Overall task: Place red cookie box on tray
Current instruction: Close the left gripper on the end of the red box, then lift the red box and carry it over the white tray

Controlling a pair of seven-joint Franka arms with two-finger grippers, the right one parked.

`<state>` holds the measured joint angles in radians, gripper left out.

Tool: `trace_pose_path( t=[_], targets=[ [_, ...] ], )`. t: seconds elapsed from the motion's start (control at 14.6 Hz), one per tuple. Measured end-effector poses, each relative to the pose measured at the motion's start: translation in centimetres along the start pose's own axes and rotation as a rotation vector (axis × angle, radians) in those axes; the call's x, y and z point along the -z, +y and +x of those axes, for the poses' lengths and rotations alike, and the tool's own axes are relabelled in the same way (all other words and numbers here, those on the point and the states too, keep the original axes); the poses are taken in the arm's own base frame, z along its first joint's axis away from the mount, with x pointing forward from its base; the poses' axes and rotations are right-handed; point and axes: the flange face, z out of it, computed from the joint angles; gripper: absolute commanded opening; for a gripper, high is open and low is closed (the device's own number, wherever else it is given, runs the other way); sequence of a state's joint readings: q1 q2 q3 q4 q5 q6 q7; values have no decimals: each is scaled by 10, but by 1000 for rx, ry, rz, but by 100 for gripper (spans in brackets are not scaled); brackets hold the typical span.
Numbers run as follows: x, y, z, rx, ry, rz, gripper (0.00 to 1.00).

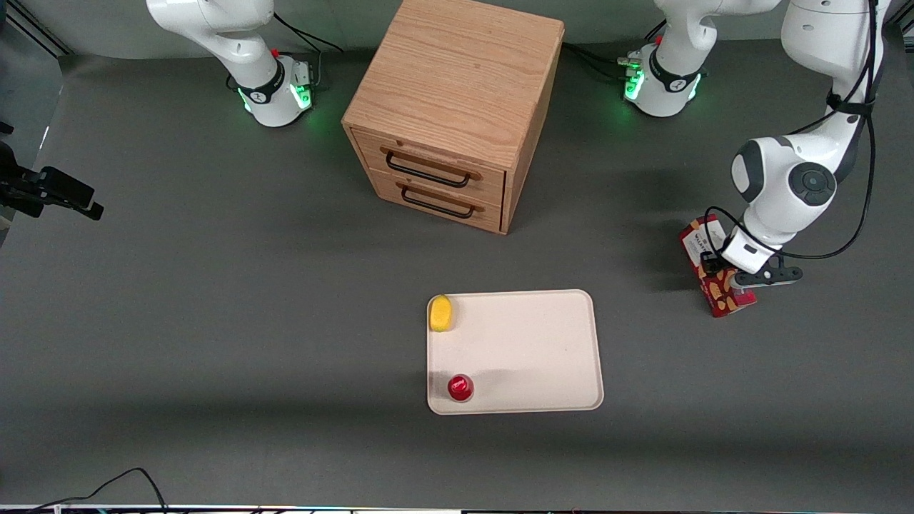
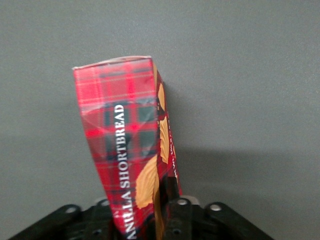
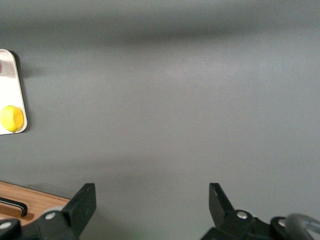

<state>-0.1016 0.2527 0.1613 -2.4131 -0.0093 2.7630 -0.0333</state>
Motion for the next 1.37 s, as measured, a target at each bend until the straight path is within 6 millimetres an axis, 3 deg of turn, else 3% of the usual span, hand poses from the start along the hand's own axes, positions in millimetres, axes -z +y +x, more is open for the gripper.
trace_pose_path(
  t=[0.27, 0.41, 0.62, 0.89, 1.03, 1.16, 1.37],
  targets=[
    [7, 1, 1, 8, -4, -7, 0],
    [27, 7, 5, 10, -28, -17, 0],
    [109, 39, 23, 23, -110, -42, 0],
    [272, 106, 51, 70, -172, -36, 0],
    [311, 145, 60, 143, -154, -34, 0],
    [305, 189, 69, 207, -153, -36, 0],
    [253, 256, 92, 243, -153, -74, 0]
  ],
)
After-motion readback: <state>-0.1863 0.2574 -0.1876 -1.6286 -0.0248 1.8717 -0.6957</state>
